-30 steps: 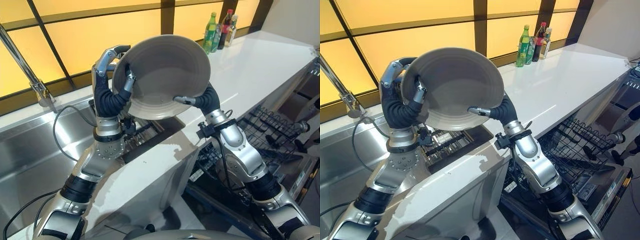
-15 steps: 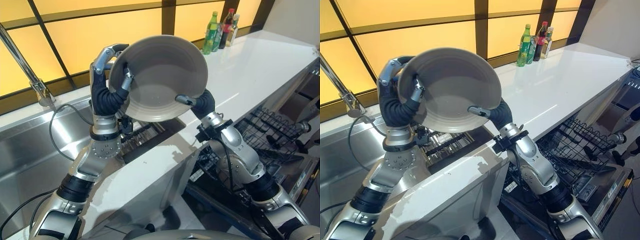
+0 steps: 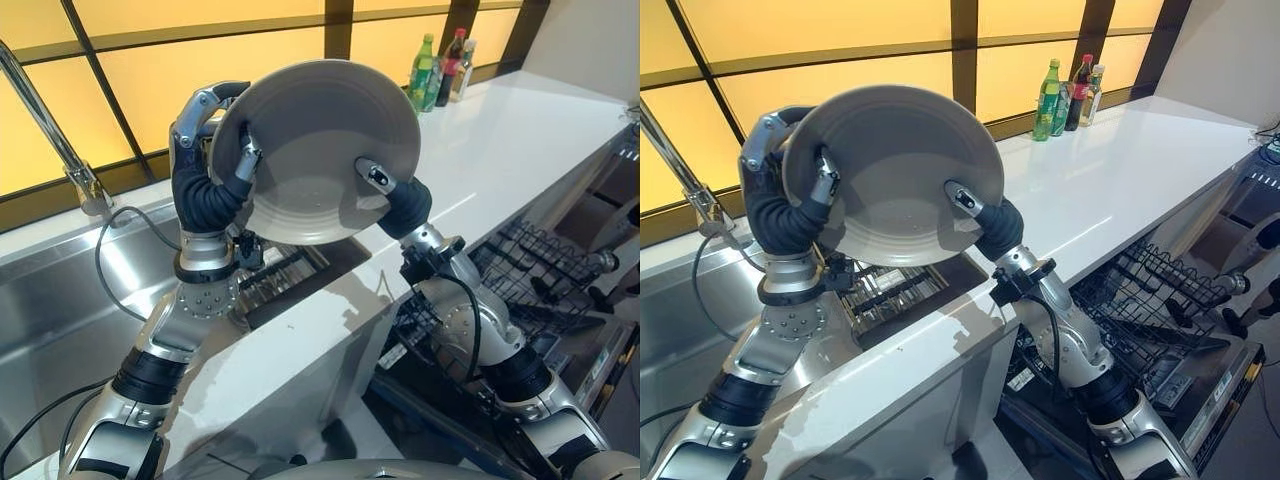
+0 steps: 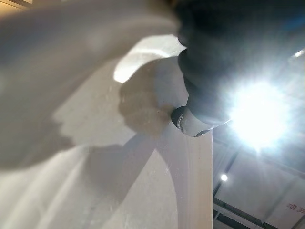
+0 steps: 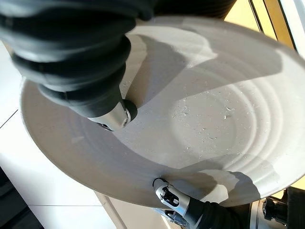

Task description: Pick up plates and place into dishwasher.

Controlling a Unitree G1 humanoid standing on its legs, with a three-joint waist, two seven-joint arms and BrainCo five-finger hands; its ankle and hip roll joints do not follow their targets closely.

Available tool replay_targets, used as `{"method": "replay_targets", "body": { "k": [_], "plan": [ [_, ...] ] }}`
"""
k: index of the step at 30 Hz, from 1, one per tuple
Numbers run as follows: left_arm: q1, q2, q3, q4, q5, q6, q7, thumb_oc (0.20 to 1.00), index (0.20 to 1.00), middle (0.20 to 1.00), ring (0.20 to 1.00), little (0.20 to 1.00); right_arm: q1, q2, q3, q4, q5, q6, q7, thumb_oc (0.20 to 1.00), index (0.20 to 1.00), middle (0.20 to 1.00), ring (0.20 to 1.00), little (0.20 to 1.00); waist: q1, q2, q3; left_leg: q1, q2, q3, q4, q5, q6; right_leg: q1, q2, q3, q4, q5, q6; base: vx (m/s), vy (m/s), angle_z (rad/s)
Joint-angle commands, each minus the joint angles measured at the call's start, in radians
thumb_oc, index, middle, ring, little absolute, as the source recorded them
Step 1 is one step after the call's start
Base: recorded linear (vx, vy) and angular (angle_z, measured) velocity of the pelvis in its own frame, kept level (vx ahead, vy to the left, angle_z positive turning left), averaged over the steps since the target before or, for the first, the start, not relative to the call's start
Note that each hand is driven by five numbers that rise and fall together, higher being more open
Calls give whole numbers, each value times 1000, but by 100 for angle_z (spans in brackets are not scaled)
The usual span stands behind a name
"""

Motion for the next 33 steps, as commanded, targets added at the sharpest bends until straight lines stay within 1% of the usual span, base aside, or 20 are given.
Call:
{"method": "replay_targets", "body": {
  "k": [1, 4, 6, 8, 9, 10, 11, 13, 15, 17, 18, 21, 23, 24, 27, 31, 33],
  "plan": [
    [-42, 3, -71, 28, 10, -25, -61, 200, 200, 200, 200, 200, -61, 59, 40, -94, 29, 23, 91, 200, 200, 200, 200, 200, 9, -12, -55, 0, 4, 3, -16, -13, 27, -39, 8, 1, 109, -51, 18, 0, 0, 0],
    [-43, 1, -68, 31, 9, -24, -59, 200, 200, 200, 200, 200, -61, 55, 34, -87, 25, 28, 81, 200, 200, 200, 200, 200, 7, -13, -55, 0, 4, 4, -15, -11, 28, -40, 10, 1, 111, -49, 17, -37, 3, 0],
    [-46, 2, -67, 34, 0, -12, -57, 200, 200, 200, 200, 200, -62, 53, 33, -80, 6, 22, 75, 200, 200, 200, 200, 200, 5, -12, -54, 1, 4, 5, -14, -12, 28, -41, 9, 2, 113, -49, 17, -36, 9, 0],
    [-44, -1, -65, 37, -22, 10, -65, 200, 200, 200, 200, 200, -60, 53, 31, -75, -5, 18, 65, 200, 200, 200, 200, 200, 4, -12, -54, 2, 4, 4, -14, -12, 28, -41, 10, 3, 114, -49, 17, 0, 0, 0],
    [-40, -3, -61, 46, -44, 36, -74, 200, 200, 200, 200, 200, -61, 54, 29, -72, -21, 16, 61, 200, 200, 200, 200, 200, 4, -12, -54, 4, 4, 4, -14, -13, 29, -41, 10, 3, 115, -49, 17, 0, 0, 0],
    [-38, -5, -59, 52, -61, 44, -74, 680, 680, 680, 680, 680, -62, 53, 27, -71, -30, 14, 55, 200, 200, 200, 200, 200, 4, -12, -54, 5, 4, 4, -15, -13, 29, -40, 9, 3, 115, -49, 17, 0, 0, 0],
    [-31, -10, -54, 56, -71, 52, -75, 1000, 1000, 1000, 1000, 1000, -59, 50, 21, -73, -41, 14, 46, 200, 200, 200, 200, 200, 3, -12, -53, 5, 4, 3, -14, -13, 29, -39, 9, 3, 114, -49, 17, 0, 0, 0],
    [-16, -11, -37, 54, -61, 64, -61, 1000, 1000, 1000, 1000, 1000, -51, 42, 5, -76, -72, 5, 32, 200, 200, 200, 200, 200, 3, -12, -53, 6, 3, 3, -14, -12, 28, -39, 9, 5, 115, -48, 18, 0, 0, 0],
    [-4, -5, -14, 59, -74, 71, -25, 1000, 1000, 1000, 1000, 1000, -42, 30, -13, -73, -103, -10, 9, 200, 200, 200, 200, 200, 2, -13, -53, 7, 3, 5, -15, -13, 28, -39, 8, 7, 114, -48, 19, 0, 0, 0],
    [17, -4, 30, 61, -57, 95, 28, 1000, 1000, 1000, 1000, 1000, -17, 11, -53, -73, -171, -24, -27, 200, 200, 200, 200, 200, -4, -11, -54, 3, 5, 6, -15, -8, 28, -46, 8, 9, 116, -41, 20, -8, 13, -2],
    [20, -4, 36, 60, -54, 104, 39, 1000, 1000, 1000, 1000, 1000, -13, 8, -59, -73, -185, -28, -37, 200, 200, 200, 200, 200, -5, -11, -54, 3, 5, 8, -15, -8, 27, -47, 8, 10, 116, -41, 20, -17, 22, -4],
    [62, 8, 118, 73, -76, 147, 97, 1000, 1000, 1000, 1000, 1000, 39, -32, -141, -75, -299, -70, -110, 200, 200, 200, 200, 200, -17, -11, -52, 5, 6, 14, -17, -10, 26, -49, 6, 17, 115, -38, 23, 4, 14, -10],
    [87, 20, 175, 82, -97, 184, 138, 1000, 1000, 1000, 1000, 1000, 68, -62, -196, -85, -370, -83, -162, 200, 200, 200, 200, 200, -27, -10, -52, 7, 6, 20, -18, -11, 27, -51, 4, 25, 114, -36, 25, 8, 25, -15],
    [95, 22, 192, 89, -113, 191, 155, 1000, 1000, 1000, 1000, 1000, 77, -70, -213, -88, -388, -88, -170, 200, 200, 200, 200, 200, -31, -9, -51, 8, 7, 22, -18, -12, 27, -52, 3, 28, 114, -34, 25, 15, 38, -12],
    [120, 26, 258, 116, -107, 202, 222, 1000, 1000, 1000, 1000, 1000, 113, -95, -263, -97, -422, -85, -179, 200, 200, 200, 200, 200, -49, -6, -49, 15, 7, 32, -18, -16, 27, -53, -2, 40, 114, -29, 29, 43, 51, -9],
    [139, 38, 312, 112, -93, 229, 264, 1000, 1000, 1000, 1000, 1000, 147, -123, -304, -102, -402, -75, -197, 200, 200, 200, 200, 200, -62, -6, -47, 22, 8, 48, -16, -26, 29, -56, -12, 55, 112, -25, 35, 32, 36, -23],
    [141, 44, 327, 121, -91, 236, 270, 1000, 1000, 1000, 1000, 1000, 157, -134, -322, -93, -421, -64, -210, 200, 200, 200, 200, 200, -71, -8, -43, 25, 10, 59, -12, -32, 30, -61, -17, 60, 117, -23, 38, 39, 32, -19]
  ]
}}
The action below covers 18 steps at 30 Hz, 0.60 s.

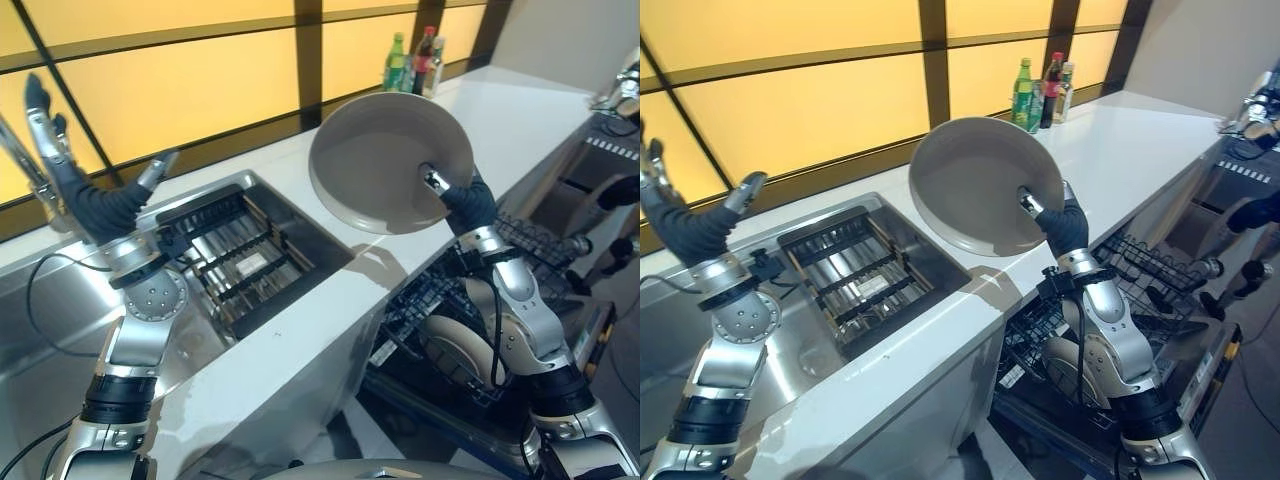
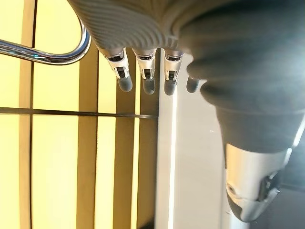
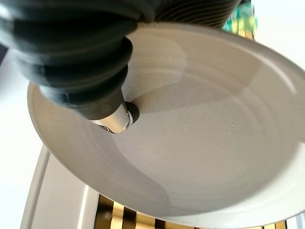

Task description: Pick up plates and place into dishwasher.

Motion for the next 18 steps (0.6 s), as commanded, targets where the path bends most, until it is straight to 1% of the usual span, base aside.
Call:
{"method": "replay_targets", "body": {
  "k": [1, 4, 6, 10, 12, 14, 15, 16, 18],
  "plan": [
    [-9, 51, 26, 73, 12, 1, 23, 1000, 1000, 1000, 1000, 1000, -4, -25, -71, -80, -11, -55, -29, 200, 200, 200, 200, 200, -21, -12, -36, -8, 0, -10, 20, -34, 26, -47, -20, -11, 118, -24, 40, 55, 39, -19],
    [6, 66, 44, 77, 24, 15, 16, 1000, 1000, 1000, 1000, 1000, 26, -45, -108, -60, -65, -50, -51, 200, 200, 200, 200, 200, -36, -13, -28, 3, -1, 4, 24, -45, 32, -54, -25, 8, 131, -22, 46, 75, 53, -25],
    [16, 68, 54, 73, 19, 29, -4, 1000, 1000, 1000, 1000, 1000, 52, -60, -134, -47, -101, -45, -71, 200, 200, 200, 200, 200, -43, -15, -21, 7, -4, 10, 27, -50, 37, -61, -30, 20, 140, -19, 51, 71, 54, -15],
    [47, 85, 73, 79, 13, 36, -32, 1000, 1000, 1000, 1000, 1000, 102, -90, -186, -15, -150, -35, -105, 200, 200, 200, 200, 200, -57, -19, -1, 16, -11, 21, 26, -61, 48, -84, -44, 40, 167, -6, 69, 64, 38, -20],
    [65, 91, 84, 71, 10, 46, -50, 1000, 1000, 1000, 1000, 1000, 121, -97, -203, 3, -171, -36, -113, 200, 200, 200, 200, 200, -61, -19, 8, 13, -12, 28, 30, -62, 54, -100, -42, 51, 194, -4, 73, 54, 21, -17],
    [83, 102, 97, 77, -2, 46, -70, 1000, 1000, 1000, 1000, 1000, 138, -99, -223, 31, -196, -35, -118, 200, 200, 200, 200, 200, -63, -22, 19, 7, -17, 32, 35, -61, 60, -121, -38, 50, 227, 10, 77, 47, -9, -26],
    [90, 103, 103, 78, -5, 45, -75, 1000, 1000, 1000, 1000, 1000, 142, -99, -227, 38, -198, -38, -117, 200, 200, 200, 200, 200, -60, -25, 22, 4, -20, 31, 34, -58, 61, -128, -42, 42, 233, 19, 80, 38, -43, -29],
    [110, 107, 119, 73, -10, 51, -89, 1000, 1000, 1000, 1000, 1000, 151, -102, -237, 51, -199, -33, -115, 200, 200, 200, 200, 200, -56, -28, 31, 2, -23, 29, 29, -52, 64, -144, -52, 28, 251, 40, 89, 43, -70, -35],
    [123, 111, 134, 75, -24, 59, -115, 1000, 1000, 1000, 1000, 1000, 166, -100, -249, 73, -208, -24, -119, 200, 200, 200, 200, 200, -56, -30, 41, 1, -24, 27, 25, -50, 64, -157, -59, 35, 247, 53, 95, 77, -115, -45]
  ]
}}
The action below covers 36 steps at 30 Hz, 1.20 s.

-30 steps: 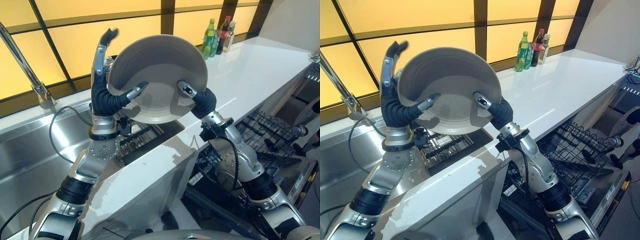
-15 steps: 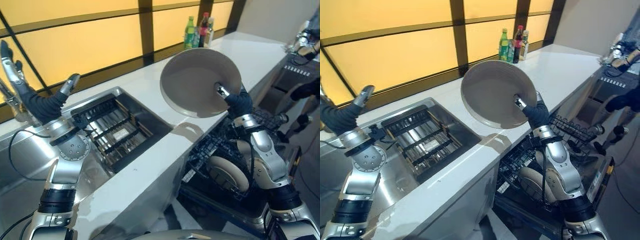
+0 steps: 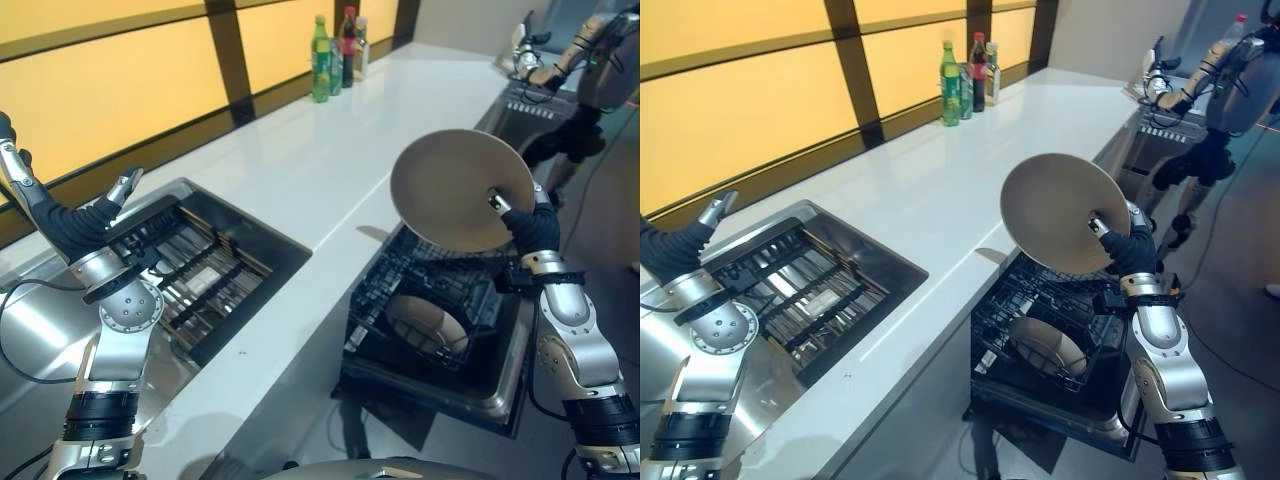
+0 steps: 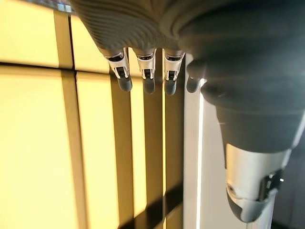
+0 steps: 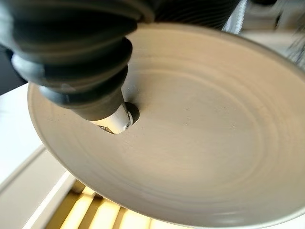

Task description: Pick up plates and place into dishwasher.

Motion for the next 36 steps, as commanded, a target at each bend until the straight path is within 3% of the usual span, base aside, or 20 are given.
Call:
{"method": "replay_targets", "body": {
  "k": [1, 5, 8, 11, 18, 27, 36],
  "plan": [
    [23, 68, 56, 37, -26, -4, -47, 1000, 1000, 1000, 1000, 1000, -6, -20, -78, -15, -35, -31, -18, 200, 200, 200, 200, 200, -5, -17, -18, -32, -47, -104, 26, -19, 58, -81, -81, -25, 155, 75, 90, 97, -144, -41],
    [15, 88, 60, 54, -27, 15, -71, 1000, 1000, 1000, 1000, 1000, -5, -9, -79, 53, -46, -15, -8, 200, 200, 200, 200, 200, -12, -20, 5, -25, -34, -96, 27, -37, 47, -94, -123, -2, 98, 100, 122, 102, -184, -21],
    [4, 121, 52, 60, -26, 31, -66, 1000, 1000, 1000, 1000, 1000, -15, -4, -64, 95, -55, -9, -25, 200, 200, 200, 200, 200, -14, -24, 34, -18, -9, -83, 26, -64, 32, -118, -175, 9, 42, 153, 155, 59, -288, -25],
    [-8, 153, 56, 69, -30, 48, -52, 1000, 1000, 1000, 1000, 1000, -42, 9, -45, 144, -48, -25, -40, 200, 200, 200, 200, 200, -6, -20, 67, -43, 17, -69, 41, -70, 21, -148, -183, 7, 46, 155, 165, -61, -314, -12],
    [-60, 182, 61, 95, -47, 38, -29, 1000, 1000, 1000, 1000, 1000, -140, -8, -12, 201, -28, -35, -108, 200, 200, 200, 200, 200, 20, 1, 137, -166, 61, -77, 72, -30, -11, -160, -146, -21, 17, 111, 127, -140, -197, 1],
    [-101, 174, -2, 113, -50, 39, -9, 1000, 1000, 1000, 1000, 1000, -216, -80, 6, 245, -86, -60, -172, 200, 200, 200, 200, 200, 24, 32, 178, -229, 101, -103, 80, 5, -51, -177, -108, -68, 11, 71, 83, -7, -95, 5],
    [-175, 163, -60, 161, -32, 49, 31, 1000, 1000, 1000, 1000, 1000, -364, -183, 60, 298, -334, -59, -267, 200, 200, 200, 200, 200, 23, 54, 203, -286, 106, -118, 93, 21, -72, -220, -96, -79, 21, 56, 65, -30, -17, 5]
  ]
}}
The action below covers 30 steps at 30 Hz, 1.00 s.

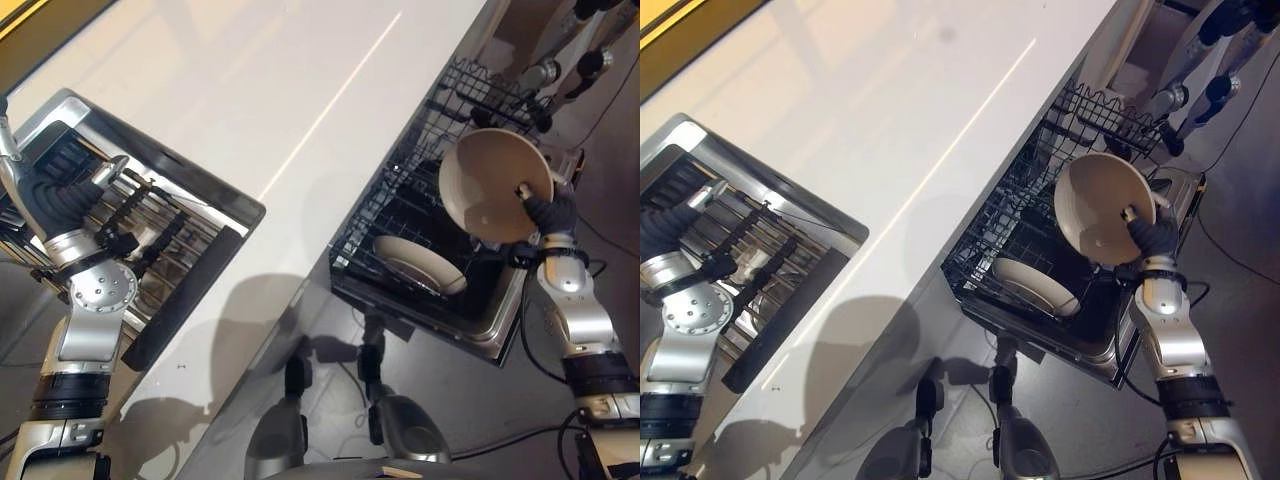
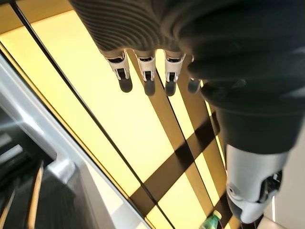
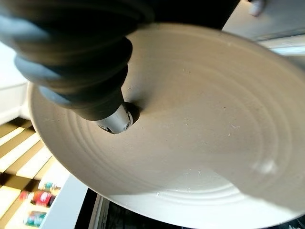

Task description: Pick up plates and place into dishwasher.

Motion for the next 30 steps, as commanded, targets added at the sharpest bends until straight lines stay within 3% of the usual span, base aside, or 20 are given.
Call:
{"method": "replay_targets", "body": {
  "k": [1, 8, 15, 21, 30],
  "plan": [
    [-52, 53, -21, 32, 4, -21, 46, 1000, 1000, 1000, 1000, 1000, -94, -102, 41, -16, -146, -75, -64, 200, 200, 200, 200, 200, -3, -8, -46, -92, 48, -51, 63, 20, -6, -74, -94, 22, 127, -59, 90, -52, -3, 1],
    [-98, 70, -35, 38, -5, -20, 51, 1000, 1000, 1000, 1000, 1000, -183, -196, 147, 48, -337, -38, -61, 200, 200, 200, 200, 200, 2, 12, -6, -150, 36, -54, 68, 34, -9, -132, -100, 16, 144, -58, 83, -62, 11, 2],
    [-132, 83, -52, 54, -18, -19, 56, 1000, 1000, 1000, 1000, 1000, -235, -219, 224, 105, -377, -56, -13, 200, 200, 200, 200, 200, 5, 24, 17, -179, 27, -51, 65, 44, -9, -167, -103, 11, 154, -58, 81, -14, 4, 0],
    [-144, 98, -56, 59, -20, -22, 52, 1000, 1000, 1000, 1000, 1000, -264, -226, 303, 135, -367, -54, 128, 200, 200, 200, 200, 200, 12, 23, 21, -203, 24, -44, 70, 49, -9, -190, -103, 3, 160, -59, 82, -17, -29, 2],
    [-209, 115, -92, 66, -15, -2, 55, 1000, 1000, 1000, 1000, 1000, -307, -197, 393, 267, -282, -48, 230, 200, 200, 200, 200, 200, 22, 28, 44, -259, 19, -46, 96, 55, -7, -228, -100, -2, 169, -54, 81, -51, -56, 5]
  ]
}}
